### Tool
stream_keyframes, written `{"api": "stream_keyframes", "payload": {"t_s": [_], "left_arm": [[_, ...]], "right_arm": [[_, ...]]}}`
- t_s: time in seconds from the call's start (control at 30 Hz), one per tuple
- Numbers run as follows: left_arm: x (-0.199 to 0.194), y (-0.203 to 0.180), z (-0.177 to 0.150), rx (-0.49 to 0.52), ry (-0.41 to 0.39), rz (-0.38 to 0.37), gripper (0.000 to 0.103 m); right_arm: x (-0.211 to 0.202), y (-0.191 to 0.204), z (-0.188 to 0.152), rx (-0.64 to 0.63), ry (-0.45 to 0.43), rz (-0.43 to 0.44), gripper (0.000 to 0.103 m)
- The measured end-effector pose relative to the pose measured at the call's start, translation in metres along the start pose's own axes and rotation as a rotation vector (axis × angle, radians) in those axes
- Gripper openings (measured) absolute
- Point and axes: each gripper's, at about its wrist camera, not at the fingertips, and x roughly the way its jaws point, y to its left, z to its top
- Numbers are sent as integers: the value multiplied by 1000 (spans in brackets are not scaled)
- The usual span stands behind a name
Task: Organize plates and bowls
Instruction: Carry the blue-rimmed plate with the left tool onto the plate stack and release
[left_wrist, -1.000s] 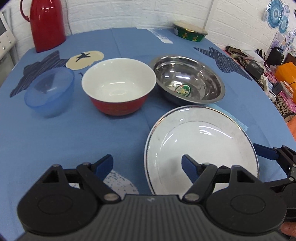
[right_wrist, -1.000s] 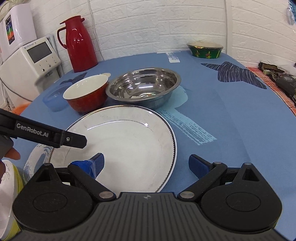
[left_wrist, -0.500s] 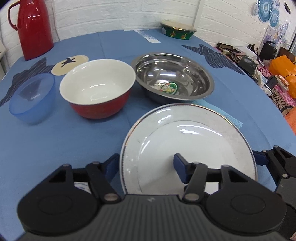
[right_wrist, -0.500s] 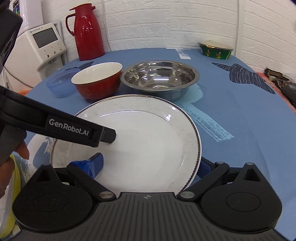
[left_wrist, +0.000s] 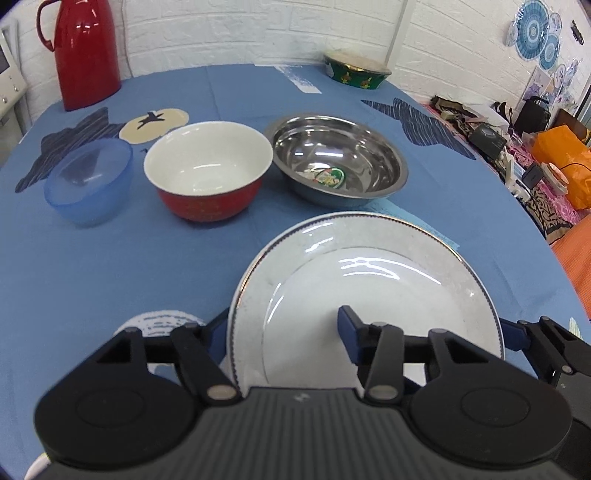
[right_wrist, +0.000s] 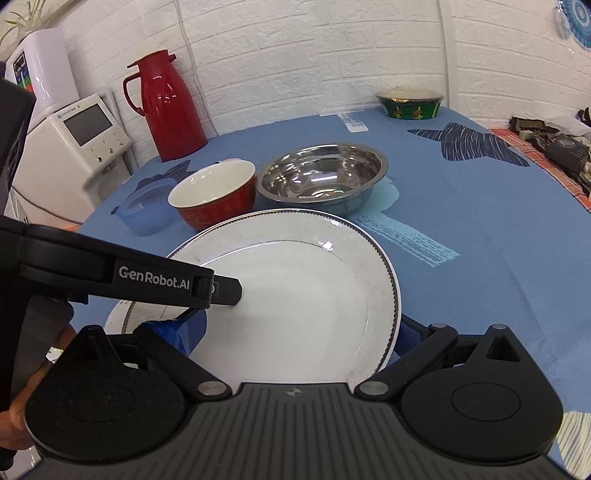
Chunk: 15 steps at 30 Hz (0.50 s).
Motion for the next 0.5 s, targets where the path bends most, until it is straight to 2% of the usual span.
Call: {"api": "stream_keyframes", "payload": {"t_s": [0.2,0.5], "left_arm": [[-46,14,-19,-20,-55,23,47],[-115,66,-80,-100,-107,141,47]], "right_arm": [[-27,30,-6,-52,-35,32,89],[-46,99,-34,-124,-20,175,89]]}}
